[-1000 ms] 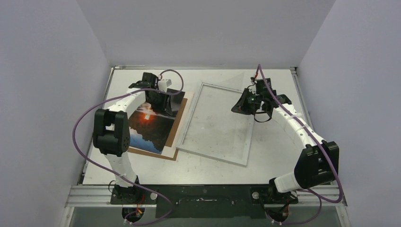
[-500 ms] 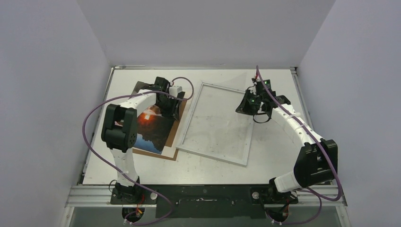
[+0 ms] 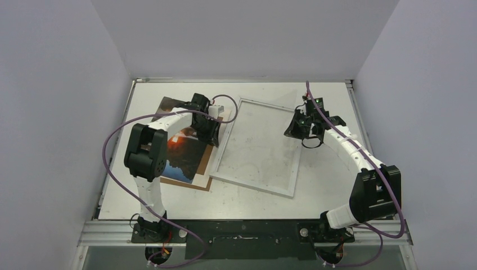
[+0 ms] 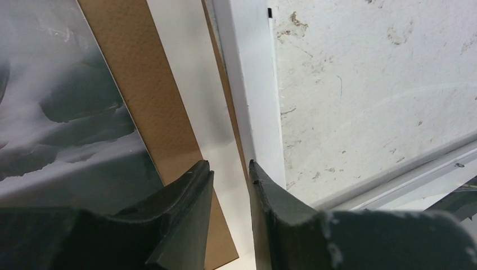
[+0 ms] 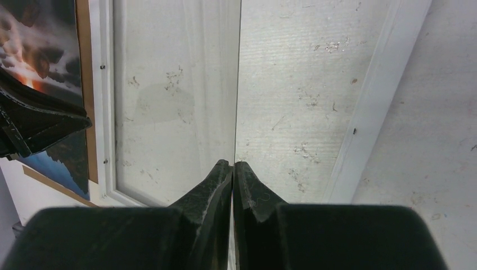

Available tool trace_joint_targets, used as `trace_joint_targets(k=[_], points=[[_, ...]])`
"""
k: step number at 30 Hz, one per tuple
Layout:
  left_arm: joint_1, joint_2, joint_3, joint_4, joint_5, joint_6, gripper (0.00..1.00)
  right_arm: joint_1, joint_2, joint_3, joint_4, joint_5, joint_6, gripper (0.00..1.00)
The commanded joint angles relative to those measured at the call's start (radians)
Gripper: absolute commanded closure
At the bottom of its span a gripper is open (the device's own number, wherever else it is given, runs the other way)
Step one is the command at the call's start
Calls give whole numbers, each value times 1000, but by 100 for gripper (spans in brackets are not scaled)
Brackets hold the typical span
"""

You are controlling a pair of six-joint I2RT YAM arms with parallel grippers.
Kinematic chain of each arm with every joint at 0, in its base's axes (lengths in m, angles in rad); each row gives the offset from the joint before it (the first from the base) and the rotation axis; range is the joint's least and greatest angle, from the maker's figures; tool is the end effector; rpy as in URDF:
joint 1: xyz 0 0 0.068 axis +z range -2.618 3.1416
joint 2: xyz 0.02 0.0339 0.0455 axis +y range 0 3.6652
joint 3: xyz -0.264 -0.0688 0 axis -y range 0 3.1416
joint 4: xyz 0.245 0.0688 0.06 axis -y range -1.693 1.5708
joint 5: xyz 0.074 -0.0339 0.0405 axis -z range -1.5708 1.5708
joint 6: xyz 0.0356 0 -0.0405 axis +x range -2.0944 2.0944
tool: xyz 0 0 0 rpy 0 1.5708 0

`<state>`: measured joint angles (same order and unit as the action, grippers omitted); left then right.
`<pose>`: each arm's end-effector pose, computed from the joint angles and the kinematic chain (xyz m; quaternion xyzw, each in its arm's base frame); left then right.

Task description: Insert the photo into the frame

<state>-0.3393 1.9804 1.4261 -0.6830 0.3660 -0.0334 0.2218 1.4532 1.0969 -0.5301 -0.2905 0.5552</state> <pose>0.3731 -0.1452 0.1764 0.1776 0.9537 -0.2066 0.1271 0.2981 0.0777 0.2627 0.1068 0.9272 0.2520 0.2556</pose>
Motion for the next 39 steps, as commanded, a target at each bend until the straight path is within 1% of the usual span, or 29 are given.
trace_joint_targets(k=[1,8,13,18,28,35,39], points=[[-12,5,21,31,-13,-2,72,-8,4,-7,66,4,-29,95],[-19,17,27,31,-25,-5,74,4,-50,-3,103,-55,-63,95],[-20,30,29,34,-23,-11,78,32,-95,-9,137,-76,-78,95],[-22,34,29,36,-22,-12,82,34,-100,-16,142,-75,-78,95],[-22,42,21,33,-29,-6,84,37,-117,-46,176,-90,-67,95],[-21,45,19,32,-32,-6,86,55,-190,-49,233,-135,-55,95],[-21,45,18,34,-30,-11,87,56,-196,-42,234,-139,-47,95]])
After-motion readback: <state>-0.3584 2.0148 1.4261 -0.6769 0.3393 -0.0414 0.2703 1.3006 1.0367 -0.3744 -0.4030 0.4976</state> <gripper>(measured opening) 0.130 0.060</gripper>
